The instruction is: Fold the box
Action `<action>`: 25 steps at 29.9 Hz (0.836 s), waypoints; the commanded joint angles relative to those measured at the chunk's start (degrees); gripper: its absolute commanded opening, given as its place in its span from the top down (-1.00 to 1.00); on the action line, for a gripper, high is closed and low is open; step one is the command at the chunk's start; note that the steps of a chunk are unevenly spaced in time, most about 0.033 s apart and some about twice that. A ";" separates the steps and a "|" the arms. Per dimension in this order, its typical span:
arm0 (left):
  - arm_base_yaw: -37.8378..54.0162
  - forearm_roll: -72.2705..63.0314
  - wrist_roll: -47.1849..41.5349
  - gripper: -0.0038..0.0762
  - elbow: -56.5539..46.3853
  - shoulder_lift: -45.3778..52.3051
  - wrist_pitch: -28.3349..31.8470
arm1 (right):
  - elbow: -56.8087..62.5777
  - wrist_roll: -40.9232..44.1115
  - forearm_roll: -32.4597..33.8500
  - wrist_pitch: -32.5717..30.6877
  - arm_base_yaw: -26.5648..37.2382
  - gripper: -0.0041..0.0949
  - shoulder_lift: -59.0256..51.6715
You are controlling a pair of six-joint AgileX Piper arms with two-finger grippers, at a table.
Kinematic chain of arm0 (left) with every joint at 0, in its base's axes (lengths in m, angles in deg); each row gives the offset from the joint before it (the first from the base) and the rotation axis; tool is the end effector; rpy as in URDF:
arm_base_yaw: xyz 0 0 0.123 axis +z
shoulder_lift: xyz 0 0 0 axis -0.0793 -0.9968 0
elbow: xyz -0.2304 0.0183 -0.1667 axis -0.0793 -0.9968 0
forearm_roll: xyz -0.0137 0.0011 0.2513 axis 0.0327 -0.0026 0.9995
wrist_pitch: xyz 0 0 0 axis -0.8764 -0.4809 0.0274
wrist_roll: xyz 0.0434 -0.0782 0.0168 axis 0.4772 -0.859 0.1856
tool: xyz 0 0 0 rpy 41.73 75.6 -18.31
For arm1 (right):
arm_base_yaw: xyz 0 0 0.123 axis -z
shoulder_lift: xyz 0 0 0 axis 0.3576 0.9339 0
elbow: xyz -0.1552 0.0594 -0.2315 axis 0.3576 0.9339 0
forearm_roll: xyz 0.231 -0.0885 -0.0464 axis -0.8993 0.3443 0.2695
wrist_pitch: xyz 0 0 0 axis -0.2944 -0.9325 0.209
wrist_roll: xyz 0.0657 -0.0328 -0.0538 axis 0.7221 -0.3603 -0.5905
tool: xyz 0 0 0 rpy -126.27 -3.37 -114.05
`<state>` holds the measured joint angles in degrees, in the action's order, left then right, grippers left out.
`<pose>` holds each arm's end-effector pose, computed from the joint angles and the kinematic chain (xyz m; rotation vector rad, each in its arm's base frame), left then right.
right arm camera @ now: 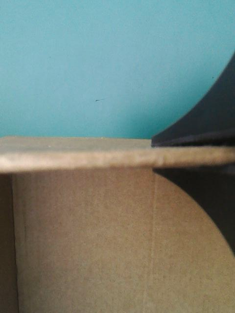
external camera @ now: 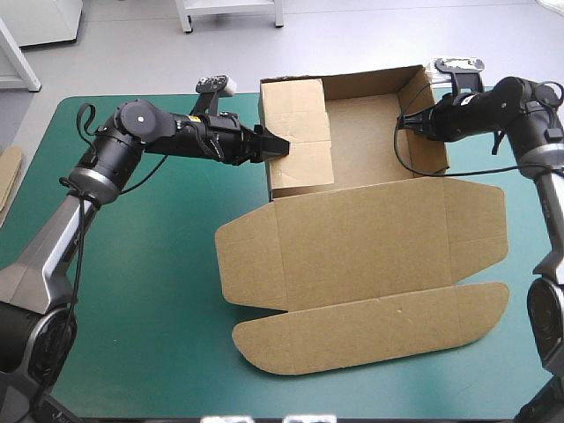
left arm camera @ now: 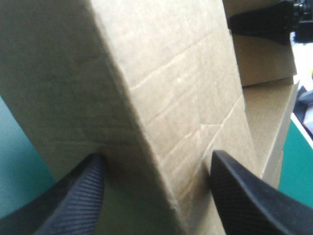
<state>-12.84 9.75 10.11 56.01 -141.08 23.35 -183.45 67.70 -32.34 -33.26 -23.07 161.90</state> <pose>0.3455 -0.1653 0.3852 0.4859 2.2530 -0.9818 0.3918 0.0395 0.3785 -0.1681 2.3699 0.3536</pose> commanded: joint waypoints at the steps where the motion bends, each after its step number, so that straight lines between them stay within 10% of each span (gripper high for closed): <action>1: -0.56 3.43 -3.99 -0.18 1.98 2.75 1.92 | -1.70 3.54 -1.39 2.09 -3.11 0.94 -2.15; 25: -5.53 41.27 -22.83 0.09 14.29 -7.12 -19.18 | -1.61 13.86 5.82 1.41 -12.63 0.94 3.19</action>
<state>-17.37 49.58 -10.94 65.87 -149.59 6.93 -183.44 79.89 -24.44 -33.90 -35.42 167.64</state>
